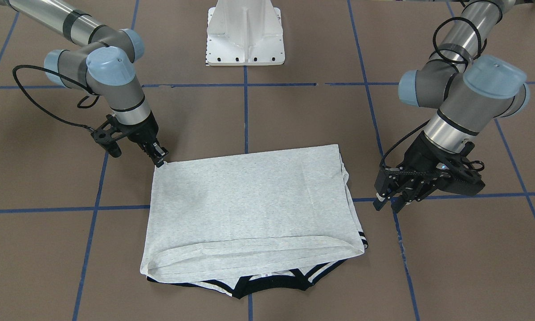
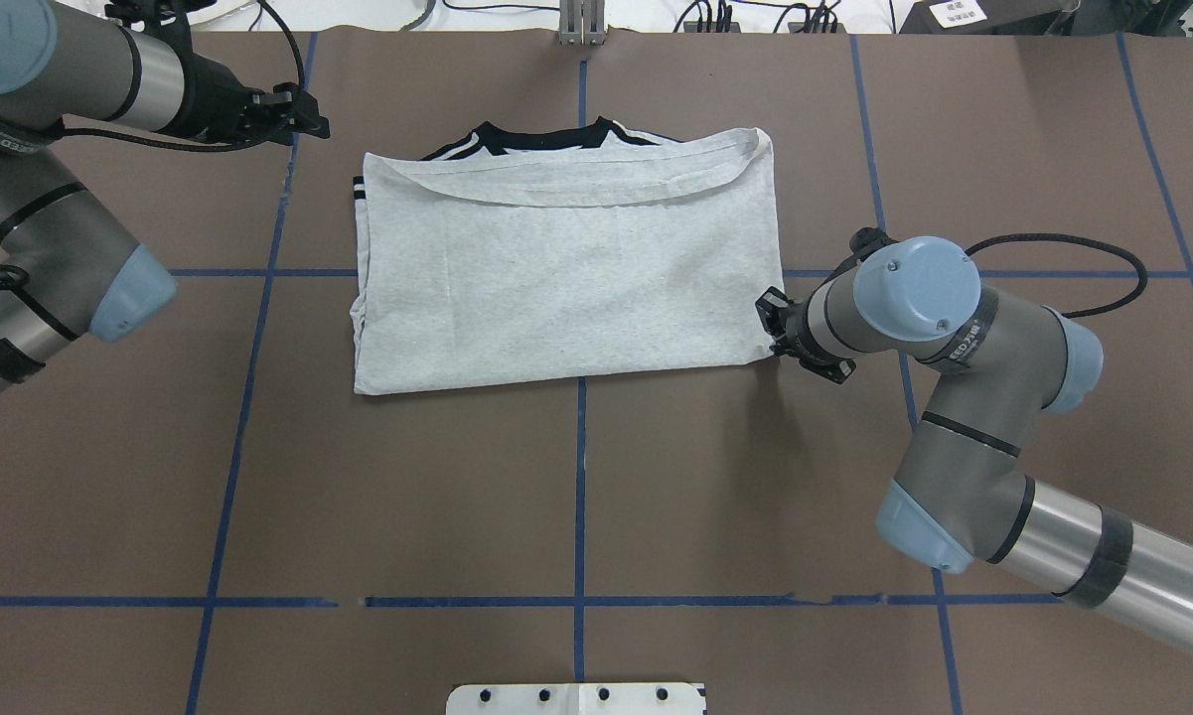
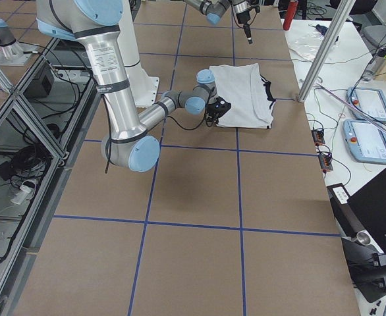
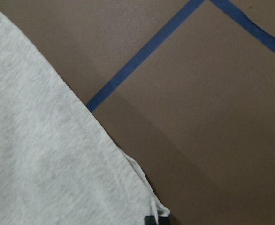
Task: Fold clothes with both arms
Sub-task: 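Grasp the folded shirt edge with the right gripper and drag it toward the robot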
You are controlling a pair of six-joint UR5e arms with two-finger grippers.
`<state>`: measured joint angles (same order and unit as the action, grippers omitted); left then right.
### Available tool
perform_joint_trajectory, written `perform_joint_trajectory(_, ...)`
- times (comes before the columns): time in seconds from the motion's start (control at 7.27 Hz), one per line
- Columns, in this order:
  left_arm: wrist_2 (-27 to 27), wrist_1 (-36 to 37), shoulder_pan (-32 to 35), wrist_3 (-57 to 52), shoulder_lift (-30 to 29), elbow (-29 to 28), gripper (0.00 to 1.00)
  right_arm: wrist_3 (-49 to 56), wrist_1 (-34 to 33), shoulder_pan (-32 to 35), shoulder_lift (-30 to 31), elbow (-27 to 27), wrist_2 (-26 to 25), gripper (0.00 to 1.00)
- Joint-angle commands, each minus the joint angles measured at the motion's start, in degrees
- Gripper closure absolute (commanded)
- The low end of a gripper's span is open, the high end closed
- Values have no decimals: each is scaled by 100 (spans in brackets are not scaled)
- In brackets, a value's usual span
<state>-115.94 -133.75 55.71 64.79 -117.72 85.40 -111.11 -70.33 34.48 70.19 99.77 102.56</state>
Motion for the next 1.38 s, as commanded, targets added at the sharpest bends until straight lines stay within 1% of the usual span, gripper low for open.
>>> perform_joint_trajectory(0.0,-60,24,2,51,203,343,46,-33,-417,-46,588,1222,689,100)
perform_joint_trajectory(0.14,-87,42,-7,69,440,659,46,-94,-429,-447,1184,1934,1078,100)
perform_joint_trajectory(0.28,-487,59,-24,139,634,993,45,-504,-429,-904,1581,2437,1273,100)
perform_joint_trajectory(0.41,-978,51,-68,688,827,1292,38,-778,-420,-1622,1759,2799,1371,100)
perform_joint_trajectory(0.55,-1009,51,-138,1241,925,1547,34,-780,-420,-2212,1857,3046,1380,100)
perform_joint_trajectory(0.69,-1001,51,-348,1621,1117,1793,34,-798,-420,-2923,2023,3110,1311,100)
perform_joint_trajectory(0.83,-984,51,-567,2043,1389,2126,34,-807,-429,-3208,2042,3110,1240,81)
perform_joint_trajectory(0.96,-975,51,-761,2360,1548,2339,34,-807,-429,-3289,2086,3110,1144,5)
perform_joint_trajectory(1.1,-914,51,-989,2720,1681,2375,34,-807,-429,-3107,2086,3102,1073,0)
perform_joint_trajectory(1.24,-783,51,-1174,3272,1708,2428,33,-798,-429,-2514,2077,3084,1073,0)
